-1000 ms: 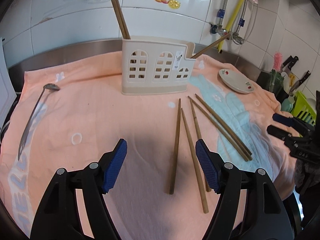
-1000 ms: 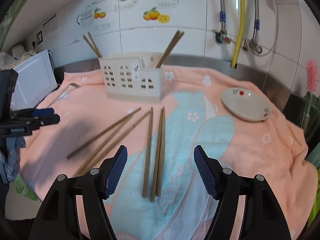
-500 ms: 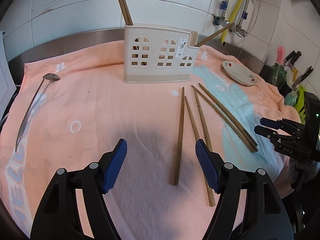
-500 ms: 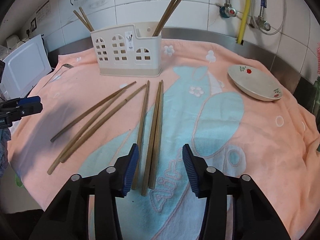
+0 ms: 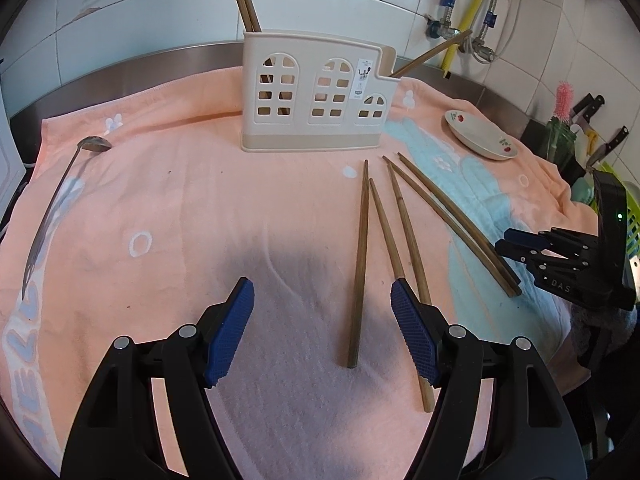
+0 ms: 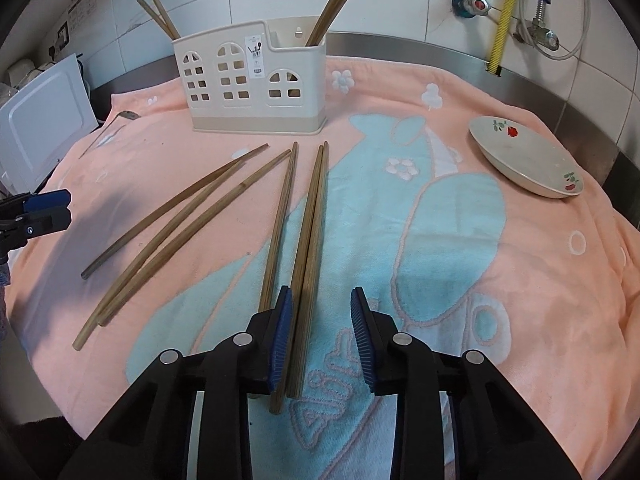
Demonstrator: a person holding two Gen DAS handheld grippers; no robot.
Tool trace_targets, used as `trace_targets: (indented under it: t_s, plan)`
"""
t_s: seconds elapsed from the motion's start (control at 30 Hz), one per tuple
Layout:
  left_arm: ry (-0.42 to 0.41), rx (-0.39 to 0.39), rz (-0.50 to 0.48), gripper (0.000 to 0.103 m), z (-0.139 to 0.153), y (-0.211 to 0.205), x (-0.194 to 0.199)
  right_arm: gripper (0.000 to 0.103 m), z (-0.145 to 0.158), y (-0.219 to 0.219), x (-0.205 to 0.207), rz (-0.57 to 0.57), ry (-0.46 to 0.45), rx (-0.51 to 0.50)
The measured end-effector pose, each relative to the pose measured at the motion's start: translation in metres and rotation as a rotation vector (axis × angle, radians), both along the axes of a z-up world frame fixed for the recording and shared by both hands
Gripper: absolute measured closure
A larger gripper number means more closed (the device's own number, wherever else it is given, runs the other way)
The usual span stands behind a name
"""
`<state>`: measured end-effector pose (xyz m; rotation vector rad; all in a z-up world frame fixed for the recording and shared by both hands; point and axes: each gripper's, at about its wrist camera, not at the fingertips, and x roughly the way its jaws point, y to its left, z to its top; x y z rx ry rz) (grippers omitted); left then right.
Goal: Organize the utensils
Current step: 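Move the open left tool back toward the remaining chopsticks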
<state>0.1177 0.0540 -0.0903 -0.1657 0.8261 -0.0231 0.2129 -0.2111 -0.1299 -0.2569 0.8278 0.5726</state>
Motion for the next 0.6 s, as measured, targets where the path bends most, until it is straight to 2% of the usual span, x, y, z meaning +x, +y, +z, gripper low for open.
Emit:
trace_targets:
  t_s: [0.6]
  plan:
    - [0.025,-0.006,-0.008,0.032,-0.0091,-0.0027,0.0033,0.083,-0.0038,0.0077,0.0053,0.018,-0.014,-0.057]
